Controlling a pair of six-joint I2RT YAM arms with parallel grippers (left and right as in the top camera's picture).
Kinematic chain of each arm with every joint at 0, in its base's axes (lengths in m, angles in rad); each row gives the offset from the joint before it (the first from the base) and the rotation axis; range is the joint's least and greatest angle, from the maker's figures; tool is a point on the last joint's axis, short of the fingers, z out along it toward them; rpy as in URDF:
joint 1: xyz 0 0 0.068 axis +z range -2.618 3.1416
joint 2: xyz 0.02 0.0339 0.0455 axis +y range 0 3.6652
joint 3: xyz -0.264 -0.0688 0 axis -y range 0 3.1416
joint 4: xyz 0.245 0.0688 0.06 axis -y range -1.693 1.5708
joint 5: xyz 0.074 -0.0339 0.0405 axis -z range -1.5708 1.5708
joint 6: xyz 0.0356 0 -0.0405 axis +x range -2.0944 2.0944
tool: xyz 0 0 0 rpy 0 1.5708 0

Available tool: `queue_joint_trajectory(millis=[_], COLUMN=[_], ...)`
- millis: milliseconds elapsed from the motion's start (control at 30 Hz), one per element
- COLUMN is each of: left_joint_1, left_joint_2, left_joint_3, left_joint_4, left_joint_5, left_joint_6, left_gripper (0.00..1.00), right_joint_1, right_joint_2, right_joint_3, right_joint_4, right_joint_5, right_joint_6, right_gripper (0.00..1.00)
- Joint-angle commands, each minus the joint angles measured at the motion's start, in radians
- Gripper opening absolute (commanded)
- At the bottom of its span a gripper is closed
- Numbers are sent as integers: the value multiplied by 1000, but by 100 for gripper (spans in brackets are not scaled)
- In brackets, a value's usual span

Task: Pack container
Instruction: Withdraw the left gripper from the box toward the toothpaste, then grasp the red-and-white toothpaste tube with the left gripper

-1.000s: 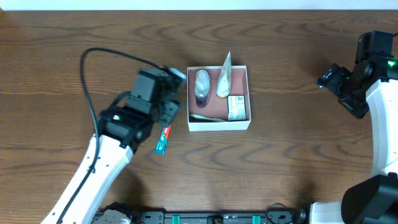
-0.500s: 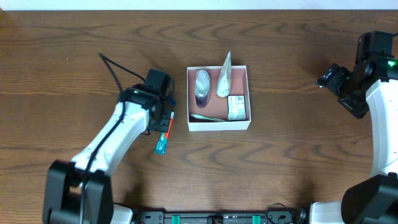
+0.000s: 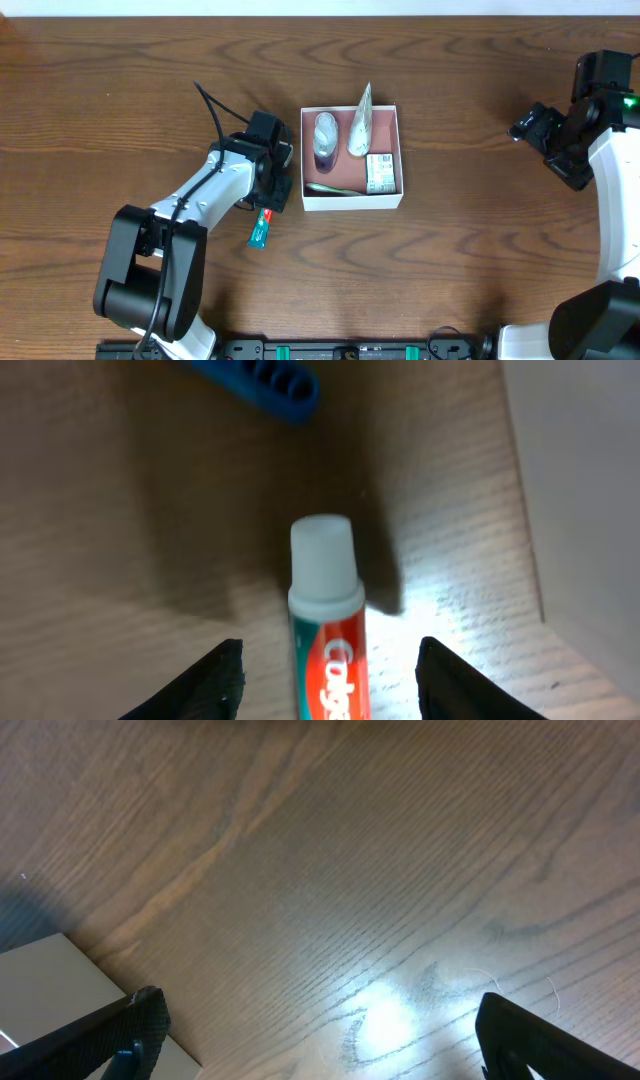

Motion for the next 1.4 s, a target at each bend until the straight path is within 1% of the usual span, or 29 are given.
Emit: queue_joint_trajectory(millis=[0,333,367,533,700,733,800,833,1067,1200,1367], left_joint_1=[5,5,5,5,6,6,6,6,8,7,-1], left_joint_2=[24,63,66,75,72,69,62,55,-43,-145,-324], left_joint_3=[-8,-10,-10,-10,-10,-10,-8,-6,50,76,94], left_joint_4=[18,15,13,-6,-36,-43,-55,-63,-163,-189,-187], left_joint_5=[10,32,32,31,31,31,18,6,-105,-109,-104], left_joint_6=[20,8,8,8,8,8,8,8,9,9,10], left_gripper=[56,56,54,39,29,29,22,20,19,19,19], right_joint_1=[-7,-7,-7,-7,-7,-7,-7,-7,-7,-7,-7], right_joint_2=[-6,-6,-6,-6,-6,-6,-6,-6,-6,-6,-6], right_joint_3=[10,10,10,10,10,10,10,10,10,10,10], right_joint_4=[0,0,0,0,0,0,0,0,0,0,0], right_joint_5=[7,7,7,7,7,8,7,7,7,7,7], right_joint_6=[-13,-13,-13,-13,-13,-13,-13,-13,-13,-13,-13], right_gripper=[99,99,99,99,99,99,99,99,99,99,99])
